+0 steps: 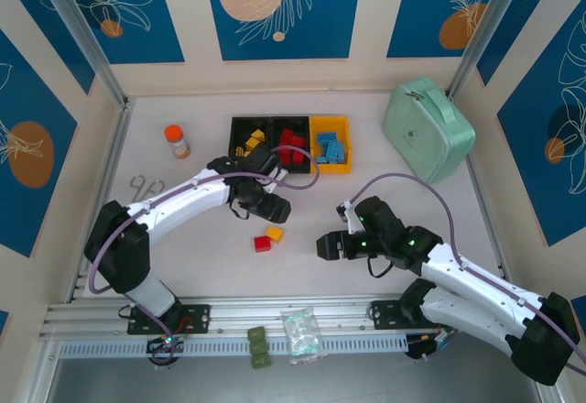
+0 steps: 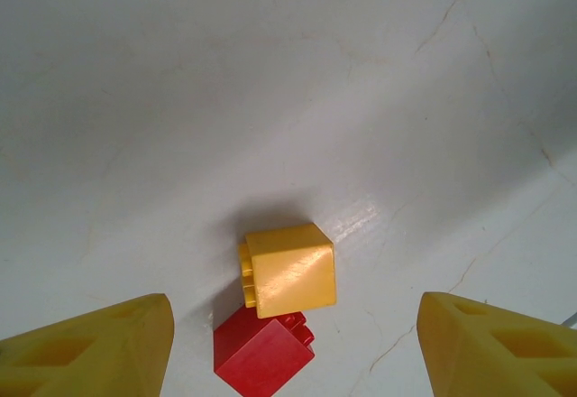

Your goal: Sort the legos into containers by color

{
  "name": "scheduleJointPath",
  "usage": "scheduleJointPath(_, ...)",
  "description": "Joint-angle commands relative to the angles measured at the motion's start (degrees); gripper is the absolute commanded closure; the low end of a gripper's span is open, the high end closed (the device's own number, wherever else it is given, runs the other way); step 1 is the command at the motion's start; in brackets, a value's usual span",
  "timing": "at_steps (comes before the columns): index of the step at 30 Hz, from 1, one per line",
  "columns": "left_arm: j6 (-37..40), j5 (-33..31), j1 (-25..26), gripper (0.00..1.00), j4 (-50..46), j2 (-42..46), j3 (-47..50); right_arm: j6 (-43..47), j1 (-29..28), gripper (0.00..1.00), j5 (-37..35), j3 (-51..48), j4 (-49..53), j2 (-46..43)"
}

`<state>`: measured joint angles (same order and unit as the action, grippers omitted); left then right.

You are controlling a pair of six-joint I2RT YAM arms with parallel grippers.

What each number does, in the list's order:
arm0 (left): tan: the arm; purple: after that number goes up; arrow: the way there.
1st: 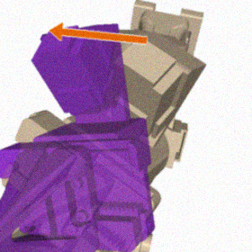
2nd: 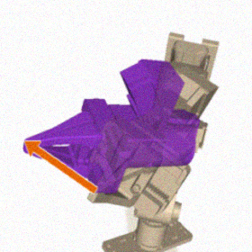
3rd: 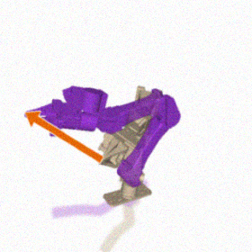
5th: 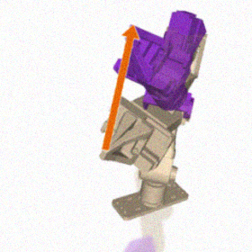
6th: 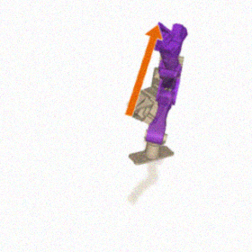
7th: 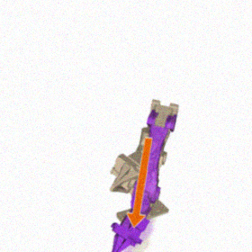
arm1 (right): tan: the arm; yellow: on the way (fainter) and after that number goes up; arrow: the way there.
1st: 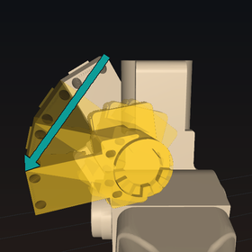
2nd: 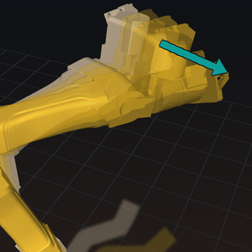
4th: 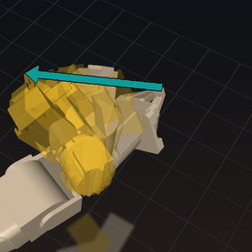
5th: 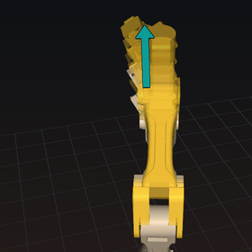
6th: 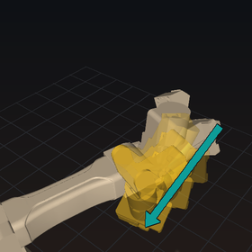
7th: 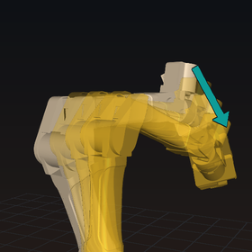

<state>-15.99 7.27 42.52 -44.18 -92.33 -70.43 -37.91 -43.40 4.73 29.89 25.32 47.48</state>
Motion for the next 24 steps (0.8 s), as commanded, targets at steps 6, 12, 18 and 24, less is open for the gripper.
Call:
scheduleJointPath(6,0.6,1.4,1.9,0.28,-0.3,-5.4,1.0,-0.4,-0.5,0.27,-1.2,-0.2,0.8,-1.0)
scheduleJointPath(12,0.0,0.6,3.0,0.3,0.2,-8.8,0.9,-0.5,-0.6,0.27,-1.7,-0.5,0.3,-0.9)
scheduleJointPath(18,-0.3,-0.2,3.9,0.32,0.2,-11.2,1.1,-0.8,-0.5,0.27,-1.8,-1.2,-0.4,-1.2)
scheduleJointPath(24,-0.7,-1.3,4.2,0.42,0.7,-12.4,1.1,-0.8,-0.5,0.27,-2.3,-1.1,-0.5,-1.3)
